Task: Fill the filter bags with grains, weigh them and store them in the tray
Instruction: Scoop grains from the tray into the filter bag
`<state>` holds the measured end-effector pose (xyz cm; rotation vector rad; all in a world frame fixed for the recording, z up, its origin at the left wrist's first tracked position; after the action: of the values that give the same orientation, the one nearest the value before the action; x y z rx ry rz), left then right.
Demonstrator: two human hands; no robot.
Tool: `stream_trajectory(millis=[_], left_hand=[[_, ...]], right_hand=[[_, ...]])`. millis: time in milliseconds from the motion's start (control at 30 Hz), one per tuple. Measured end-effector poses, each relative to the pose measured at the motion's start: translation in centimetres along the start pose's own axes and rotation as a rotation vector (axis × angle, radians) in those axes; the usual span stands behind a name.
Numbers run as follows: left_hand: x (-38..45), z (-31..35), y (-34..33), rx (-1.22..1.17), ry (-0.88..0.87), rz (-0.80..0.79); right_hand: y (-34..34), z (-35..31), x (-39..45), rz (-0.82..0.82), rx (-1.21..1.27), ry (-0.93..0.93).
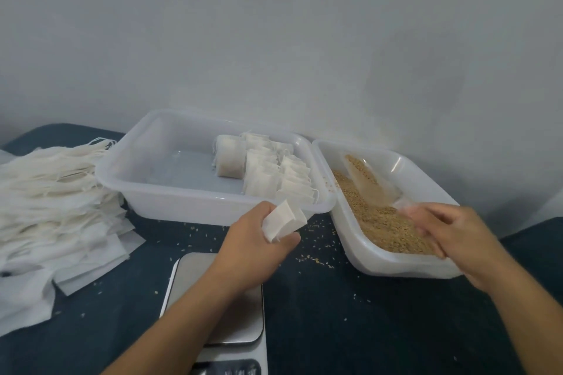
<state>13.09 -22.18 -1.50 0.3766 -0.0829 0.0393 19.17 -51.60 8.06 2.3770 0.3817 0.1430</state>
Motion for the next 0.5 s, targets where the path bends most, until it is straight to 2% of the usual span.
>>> stream_trajectory(millis=[100,167,300,500], left_hand=[[-0.1,-0.3,0.4,-0.031,-0.012,0.008],[-0.1,-0.5,0.6,-0.048,-0.015,0.004],[-0.2,-0.7,0.9,-0.081,-0.032,-0.018],[-0.2,-0.7,0.7,-0.036,-0.084,-0.056]], right_hand=[[0.1,-2.6,-1.8,-0.231,-0.090,0.023],[0.2,-4.2,-2.6,-0.325,-0.138,0.016],[1.3,-5.9,-2.6,-0.374,-0.289,0.034],[2.1,-7.6,-2.1,-0.463,-0.365,0.017]])
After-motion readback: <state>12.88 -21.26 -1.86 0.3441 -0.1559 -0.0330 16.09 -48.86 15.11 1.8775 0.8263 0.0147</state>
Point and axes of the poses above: each hand's wrist, its own x-axis towards the middle knuckle, its own y-axis out of the back of the hand, z = x × y, the point moved 2 cm from there along x, towards the middle knuckle, and after that the axes turned 12 degrees about -z, right-handed, at the moved point
